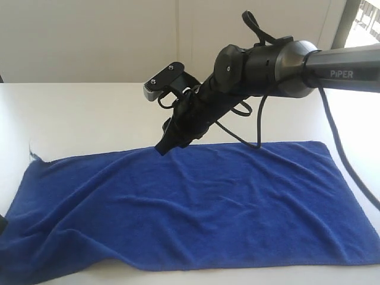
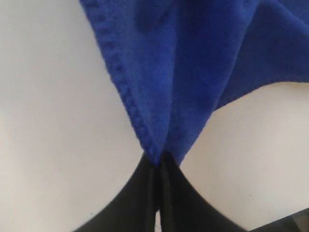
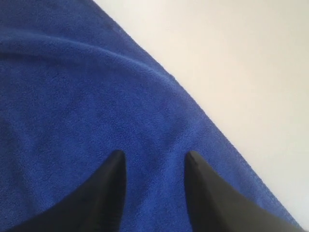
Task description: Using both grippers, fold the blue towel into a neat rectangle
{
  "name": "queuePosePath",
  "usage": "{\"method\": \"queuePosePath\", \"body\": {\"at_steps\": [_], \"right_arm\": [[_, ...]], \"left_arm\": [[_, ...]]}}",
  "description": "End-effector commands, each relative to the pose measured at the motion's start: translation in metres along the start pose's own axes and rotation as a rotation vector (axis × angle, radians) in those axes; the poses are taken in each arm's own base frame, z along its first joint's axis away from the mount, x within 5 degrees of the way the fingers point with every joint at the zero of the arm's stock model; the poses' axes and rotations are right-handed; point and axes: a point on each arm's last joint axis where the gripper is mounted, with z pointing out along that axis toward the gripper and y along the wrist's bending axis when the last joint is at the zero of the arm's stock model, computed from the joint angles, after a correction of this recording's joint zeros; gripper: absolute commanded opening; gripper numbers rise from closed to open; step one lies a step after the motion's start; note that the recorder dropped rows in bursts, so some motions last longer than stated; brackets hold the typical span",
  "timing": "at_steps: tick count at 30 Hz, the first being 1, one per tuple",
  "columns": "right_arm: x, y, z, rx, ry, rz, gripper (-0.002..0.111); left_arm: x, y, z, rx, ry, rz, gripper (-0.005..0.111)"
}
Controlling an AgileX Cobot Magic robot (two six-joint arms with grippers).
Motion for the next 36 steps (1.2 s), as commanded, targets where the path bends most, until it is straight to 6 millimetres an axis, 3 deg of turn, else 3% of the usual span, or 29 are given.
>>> {"method": "queuePosePath", "body": {"at_steps": [1,11,15,20,23,28,31,34,36], "right_arm": [[-0.001,-0.002,-0.002,0.008,-0.008,0.005,0.038],[-0.001,-0.002,-0.002,0.008,-0.008,0.009,0.038],[-0.001,-0.002,-0.002,0.01,-0.01,0.008,0.038],[-0.001,-0.003,-0.002,0.01,-0.011,0.01,0.038],[-0.001,-0.003,-0.002,0.011,-0.01,0.008,0.038],[0.006,-0.019,-0.01,0.094,0.041,0.02,0.038],[0.016,-0.046,-0.028,0.215,0.101,0.075,0.033],[0.032,-0.076,-0.047,0.299,0.141,0.192,0.025],[0.046,-0.096,-0.057,0.323,0.172,0.251,0.019]], "left_arm": [[0.003,0.002,-0.002,-0.036,0.022,-0.002,0.0],[0.001,0.013,-0.003,-0.151,0.002,0.072,0.002],[0.001,0.013,-0.003,-0.154,0.011,0.103,0.025],[0.003,0.011,-0.005,-0.134,0.042,0.098,0.066],[0.0,0.007,-0.014,-0.122,0.046,0.101,0.073],[-0.028,-0.008,-0.045,-0.076,-0.184,0.084,0.06],[-0.054,-0.021,-0.065,0.026,-0.44,0.044,0.038],[-0.076,-0.027,-0.075,0.068,-0.558,0.162,0.0],[-0.089,-0.025,-0.069,0.091,-0.532,0.186,0.0]]}}
